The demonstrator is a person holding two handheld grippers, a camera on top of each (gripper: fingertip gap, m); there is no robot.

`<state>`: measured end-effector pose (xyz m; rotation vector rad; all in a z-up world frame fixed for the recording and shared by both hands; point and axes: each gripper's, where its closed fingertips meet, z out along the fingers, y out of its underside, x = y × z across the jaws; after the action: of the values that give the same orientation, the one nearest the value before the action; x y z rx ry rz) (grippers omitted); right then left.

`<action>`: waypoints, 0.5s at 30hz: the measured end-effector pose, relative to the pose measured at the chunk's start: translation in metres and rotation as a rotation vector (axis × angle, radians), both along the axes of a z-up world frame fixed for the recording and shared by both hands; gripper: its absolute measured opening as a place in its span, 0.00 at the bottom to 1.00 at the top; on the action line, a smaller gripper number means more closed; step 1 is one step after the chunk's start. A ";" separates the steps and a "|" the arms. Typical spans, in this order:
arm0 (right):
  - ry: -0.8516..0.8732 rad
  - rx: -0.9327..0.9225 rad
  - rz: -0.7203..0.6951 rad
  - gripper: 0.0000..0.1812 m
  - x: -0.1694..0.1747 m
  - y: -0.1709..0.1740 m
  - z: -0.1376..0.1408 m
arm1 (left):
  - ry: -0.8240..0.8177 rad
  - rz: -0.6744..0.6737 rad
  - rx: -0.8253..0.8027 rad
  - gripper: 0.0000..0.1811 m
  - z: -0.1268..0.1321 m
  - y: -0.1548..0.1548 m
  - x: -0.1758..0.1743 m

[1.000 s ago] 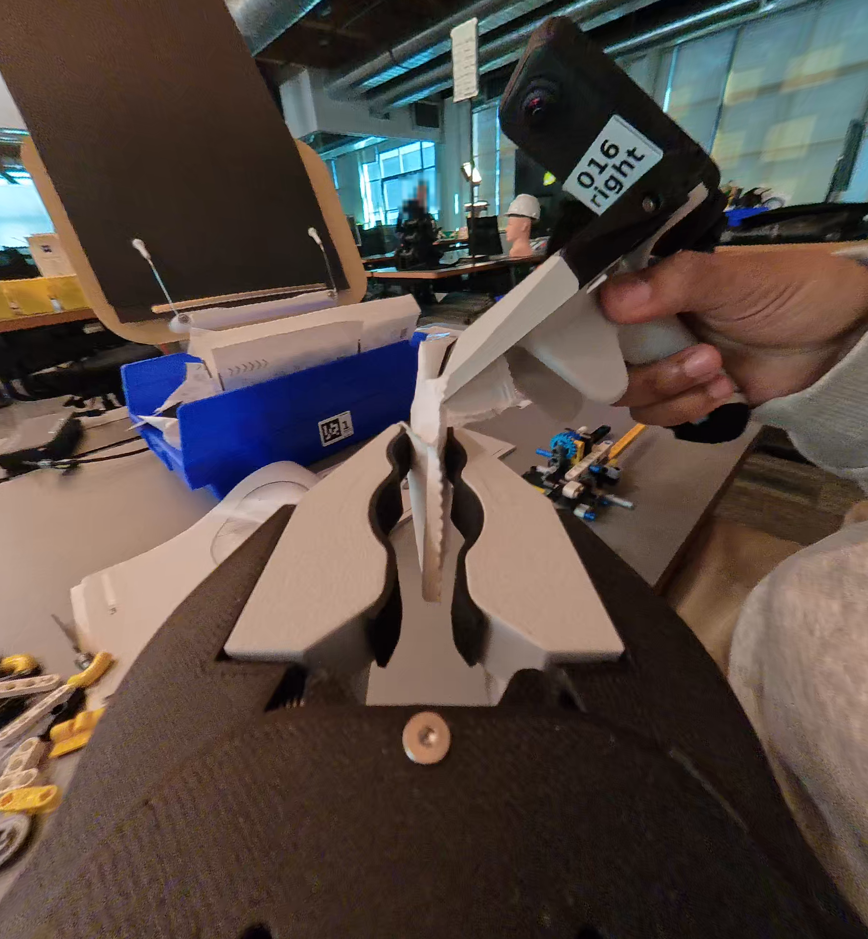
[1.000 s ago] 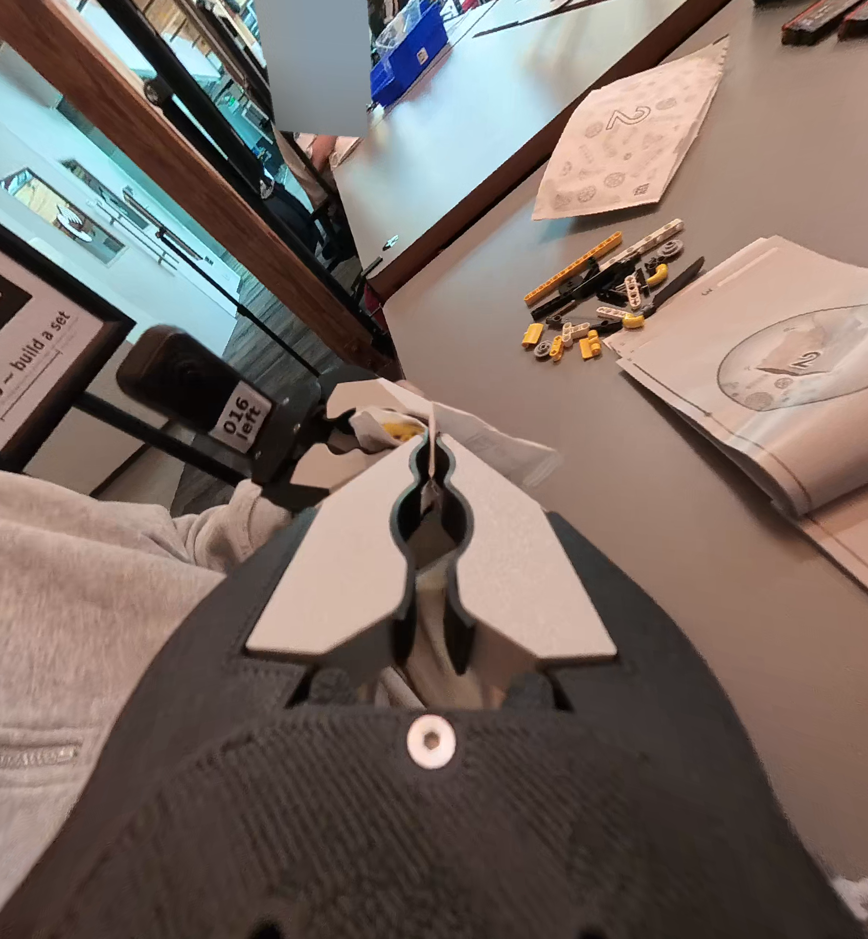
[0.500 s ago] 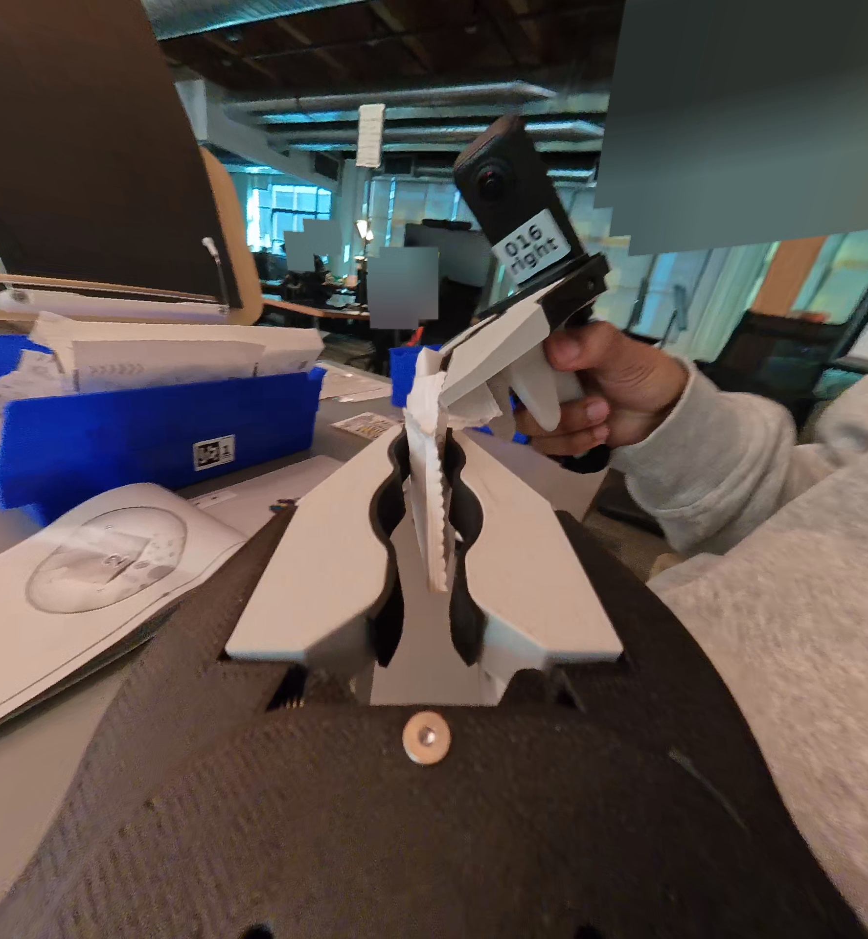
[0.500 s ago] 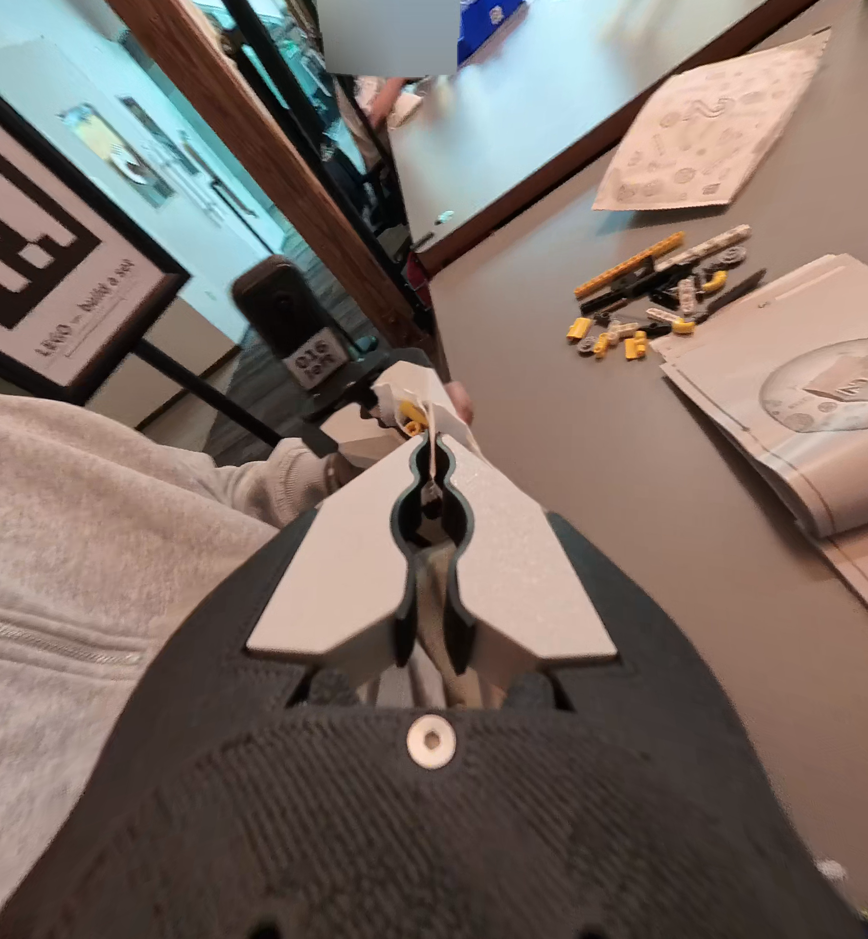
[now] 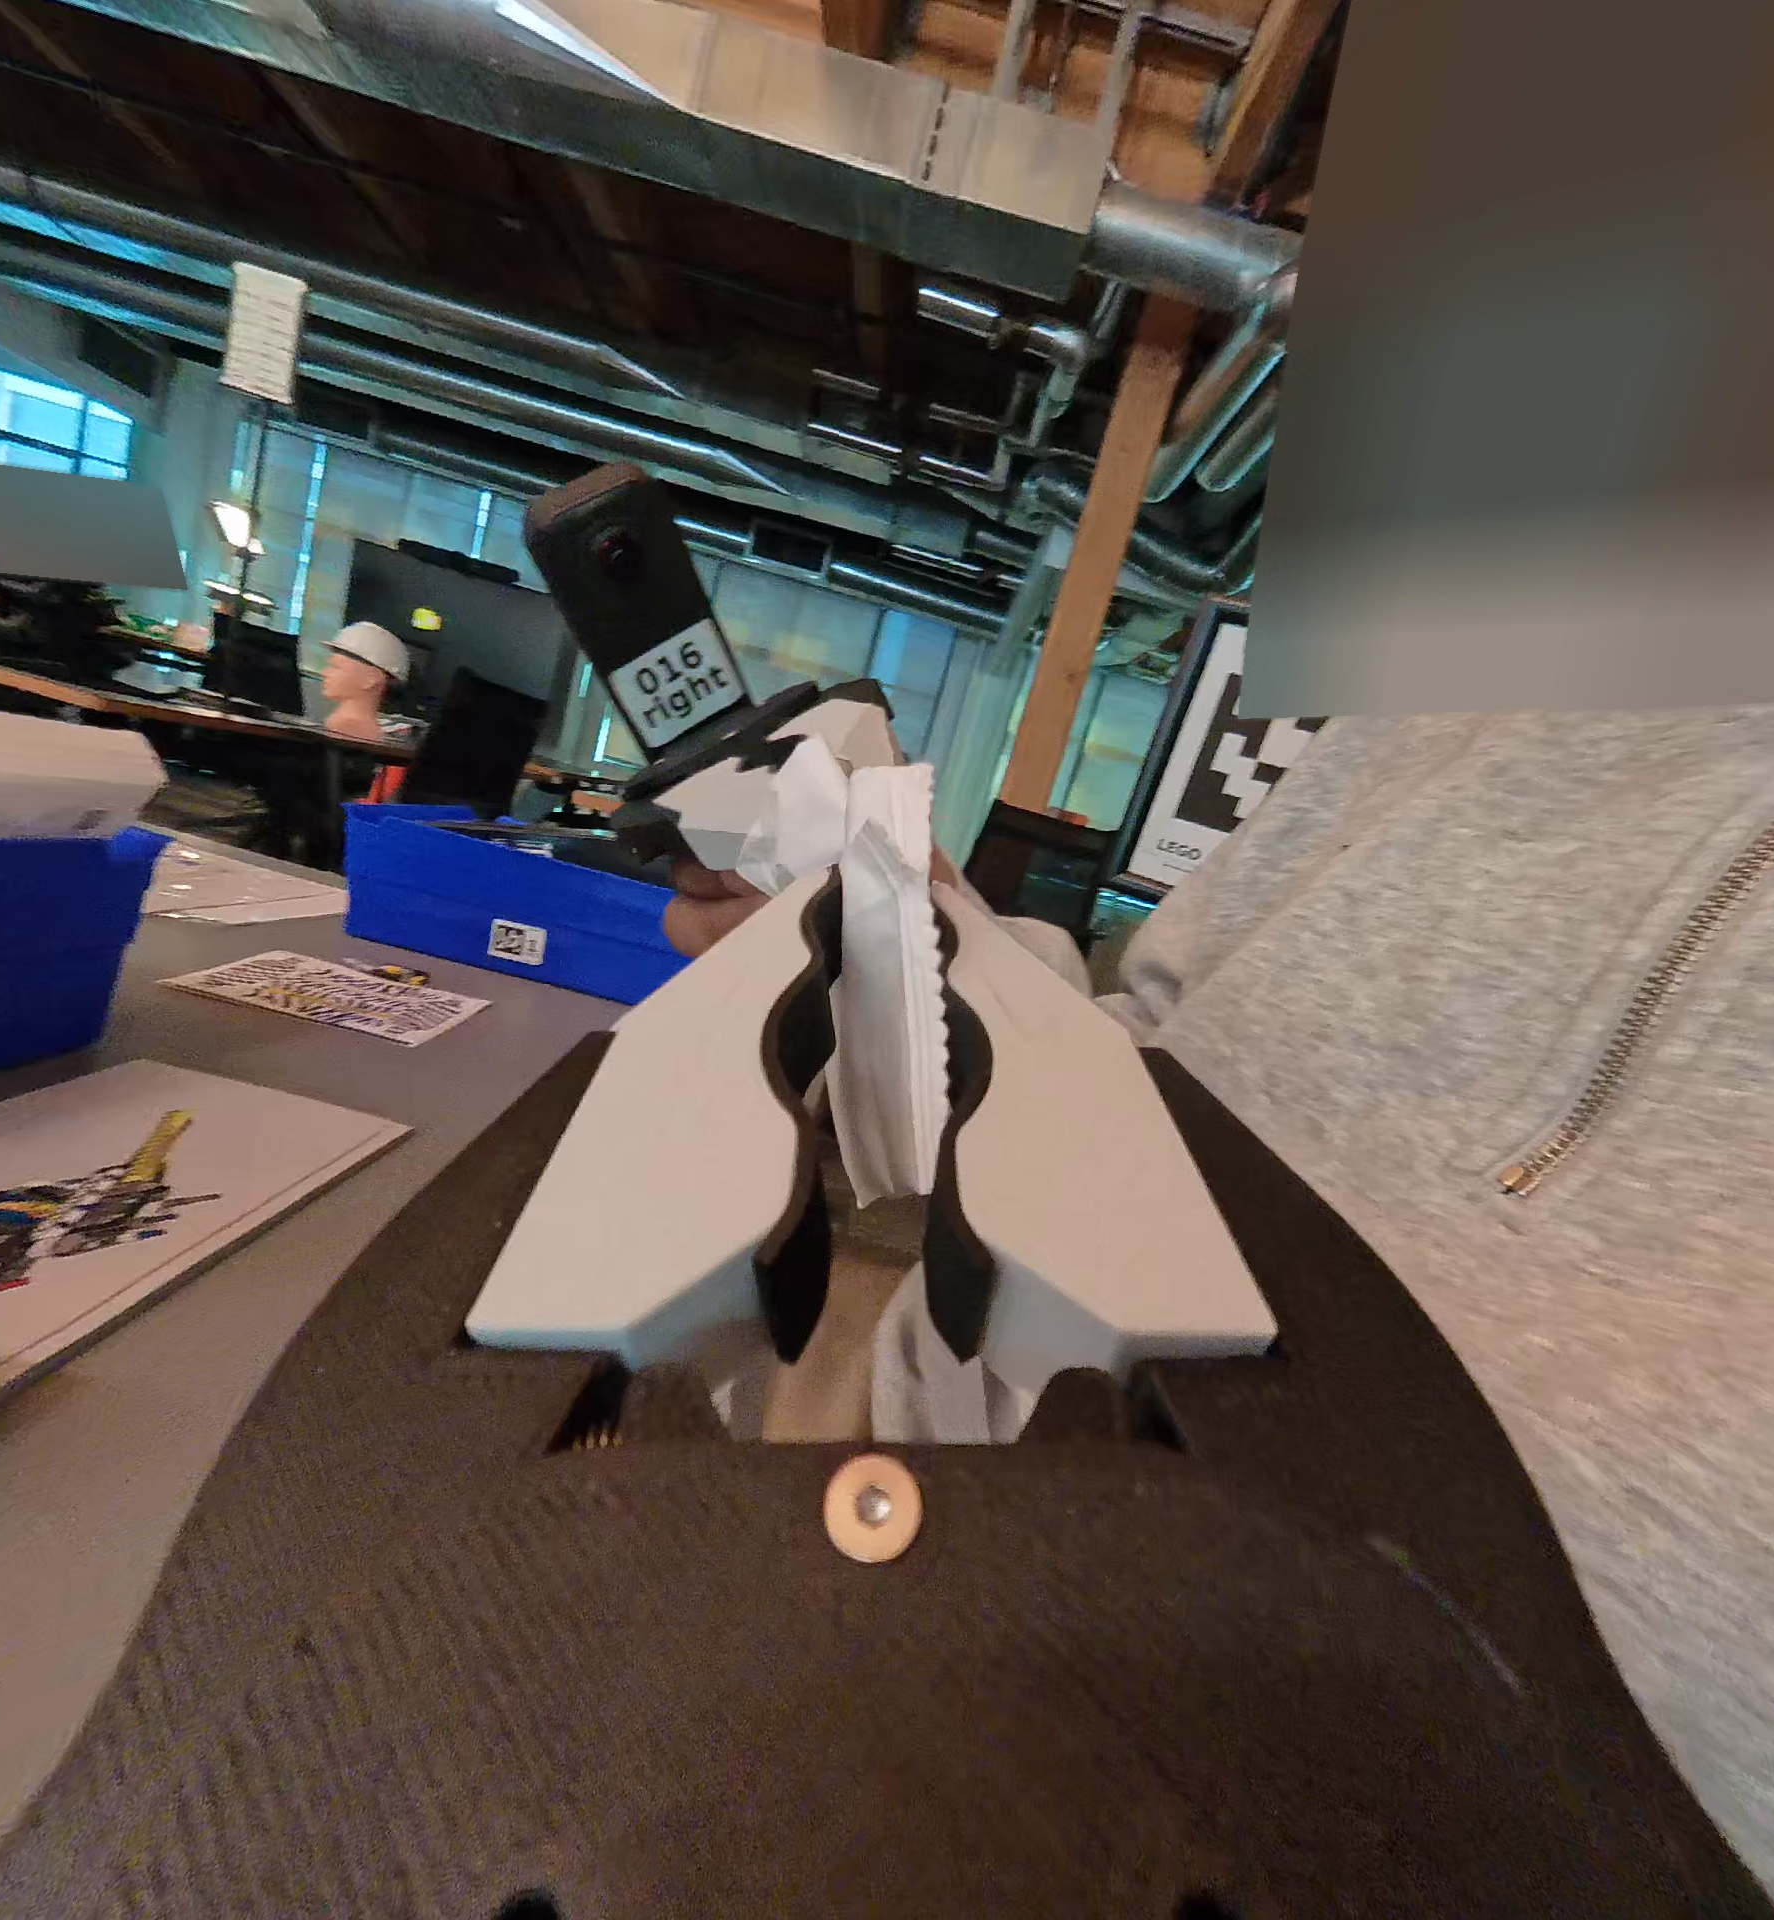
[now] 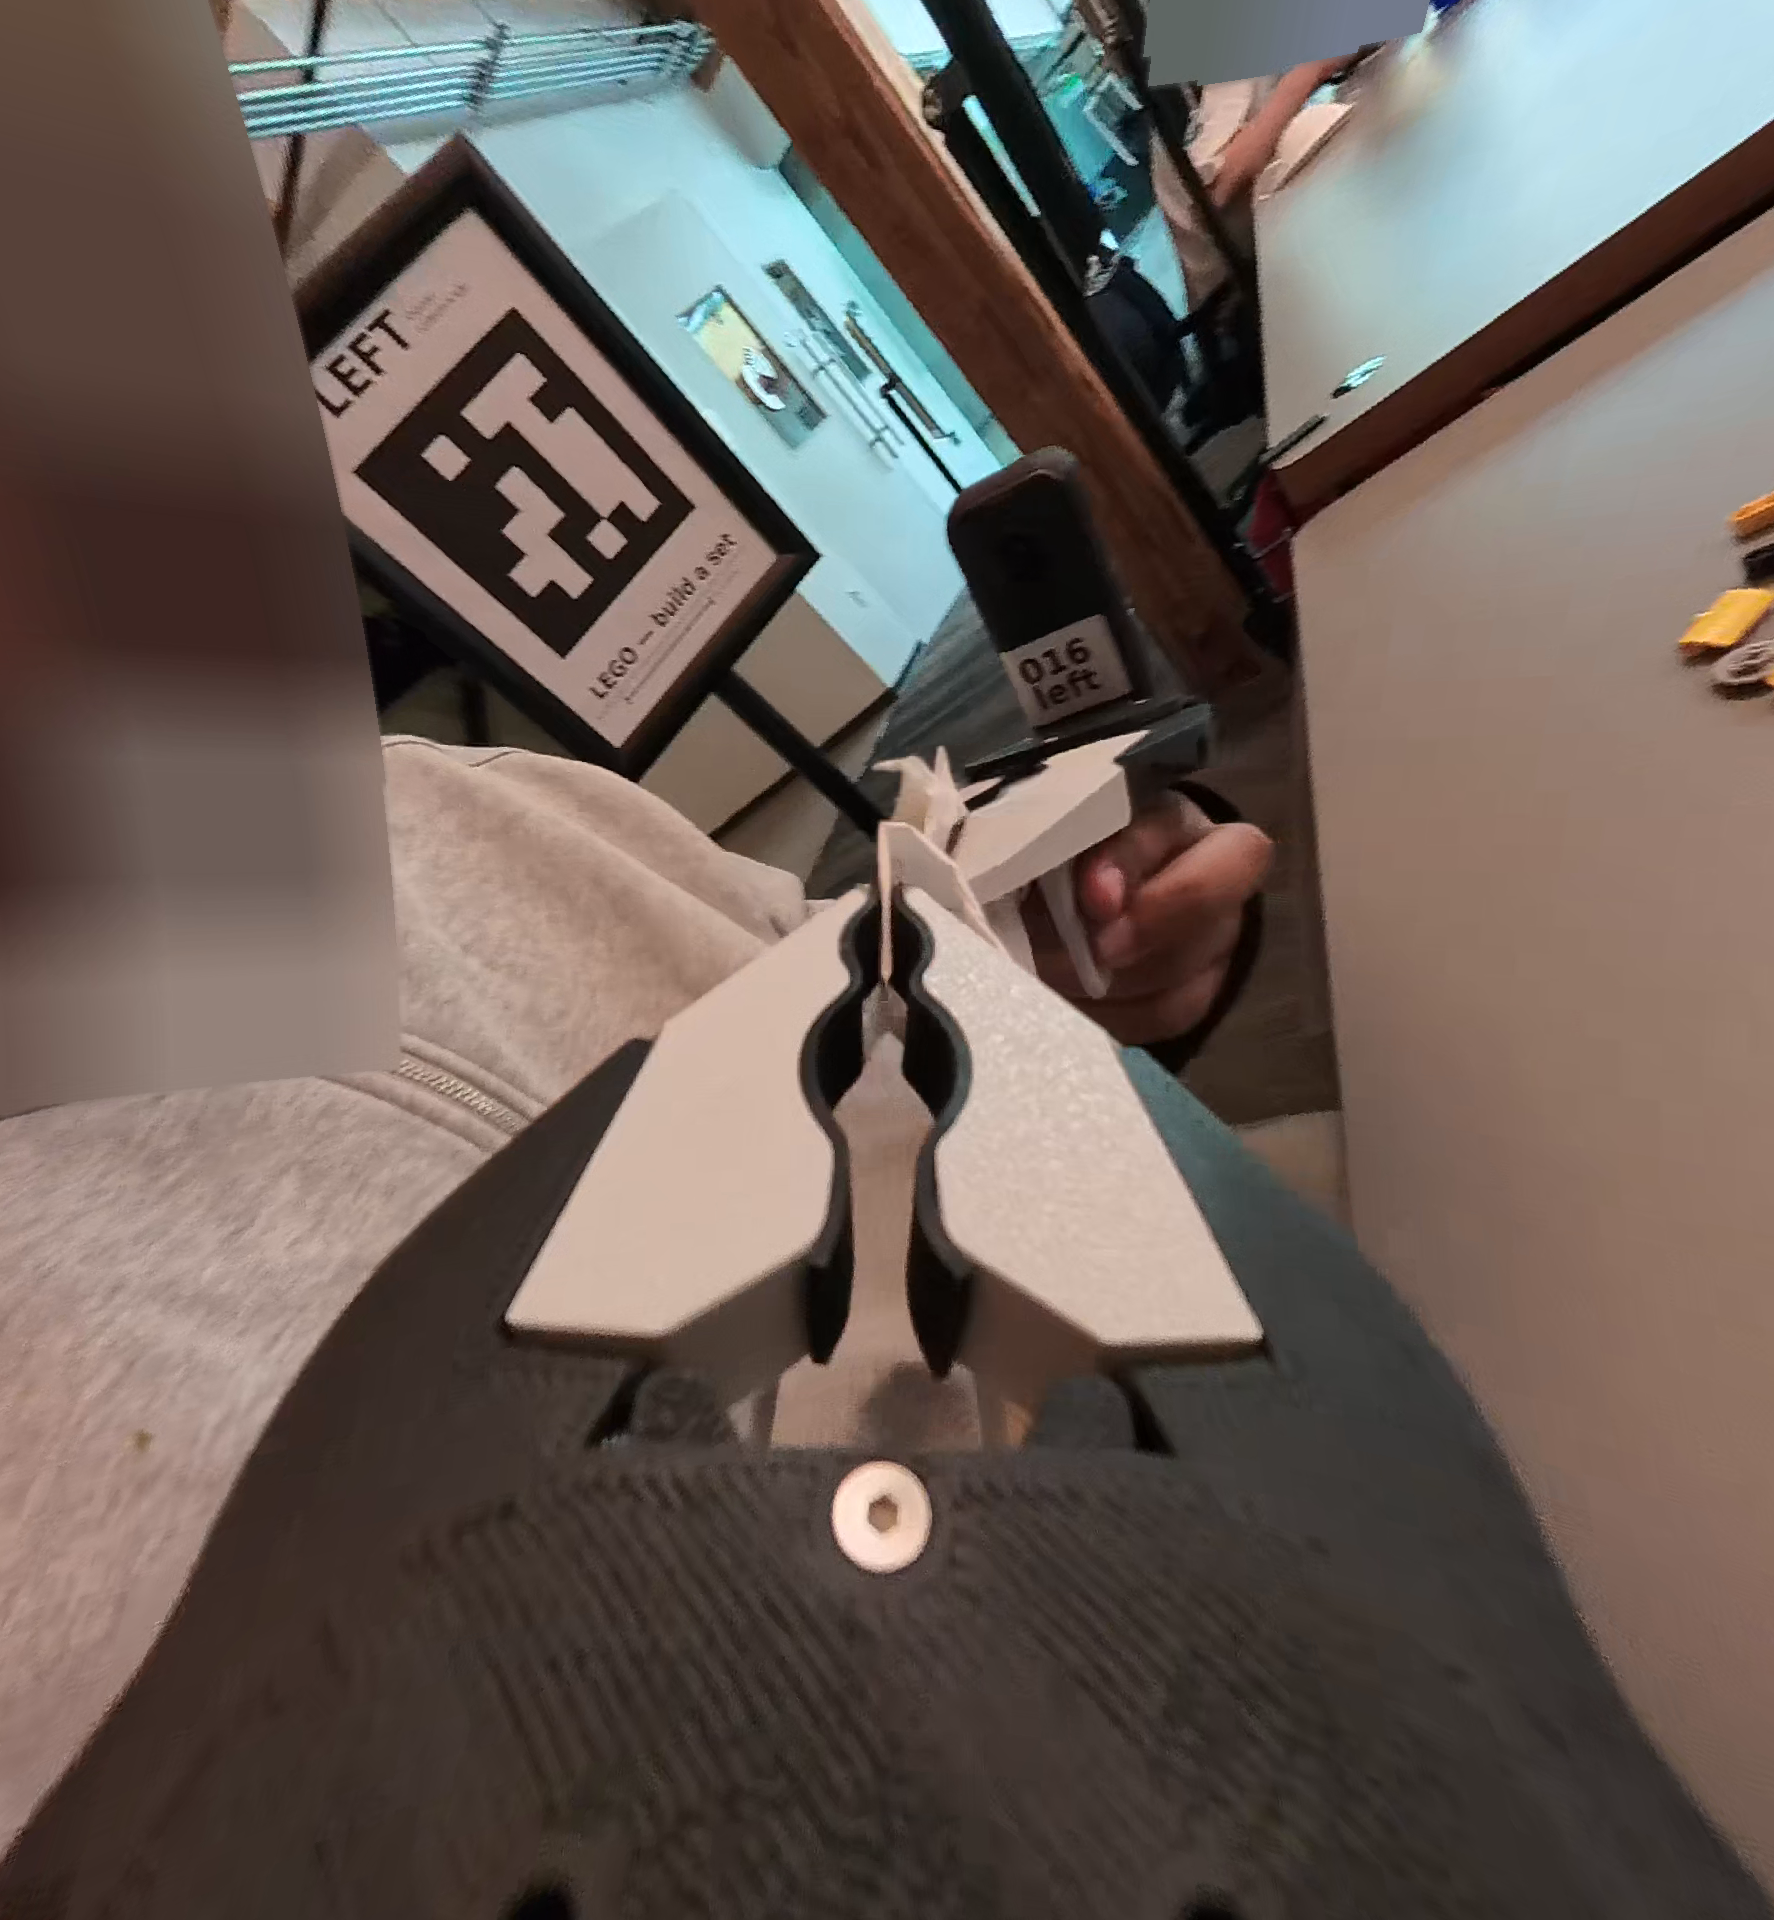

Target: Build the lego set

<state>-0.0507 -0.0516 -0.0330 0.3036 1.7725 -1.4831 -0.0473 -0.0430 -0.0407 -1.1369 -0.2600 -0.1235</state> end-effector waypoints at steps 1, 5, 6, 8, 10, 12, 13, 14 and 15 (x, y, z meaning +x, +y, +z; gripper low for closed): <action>-0.015 -0.013 0.018 0.00 0.002 0.001 0.001 | 0.000 -0.021 0.008 0.05 0.001 0.000 0.003; -0.079 -0.060 0.093 0.00 0.012 0.003 0.005 | 0.004 -0.097 0.037 0.06 0.006 0.001 0.014; -0.098 -0.074 0.109 0.00 0.013 0.003 0.006 | 0.001 -0.113 0.044 0.06 0.006 0.001 0.015; -0.153 -0.108 0.151 0.00 0.015 0.004 0.007 | -0.004 -0.141 0.057 0.06 0.008 0.001 0.018; -0.208 -0.143 0.182 0.00 0.015 0.003 0.008 | -0.016 -0.161 0.077 0.06 0.009 -0.001 0.019; -0.232 -0.154 0.179 0.00 0.012 0.001 0.007 | -0.026 -0.164 0.093 0.06 0.009 -0.004 0.017; -0.226 -0.148 0.162 0.00 0.010 0.000 0.006 | -0.033 -0.150 0.093 0.05 0.008 -0.005 0.014; -0.218 -0.144 0.145 0.00 0.008 0.000 0.006 | -0.033 -0.139 0.093 0.05 0.008 -0.006 0.013; -0.211 -0.137 0.128 0.00 0.006 -0.001 0.007 | -0.031 -0.123 0.094 0.05 0.009 -0.006 0.011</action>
<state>-0.0450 -0.0521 -0.0264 0.2617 1.4886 -1.4188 -0.0359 -0.0494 -0.0320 -1.0584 -0.2094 -0.2602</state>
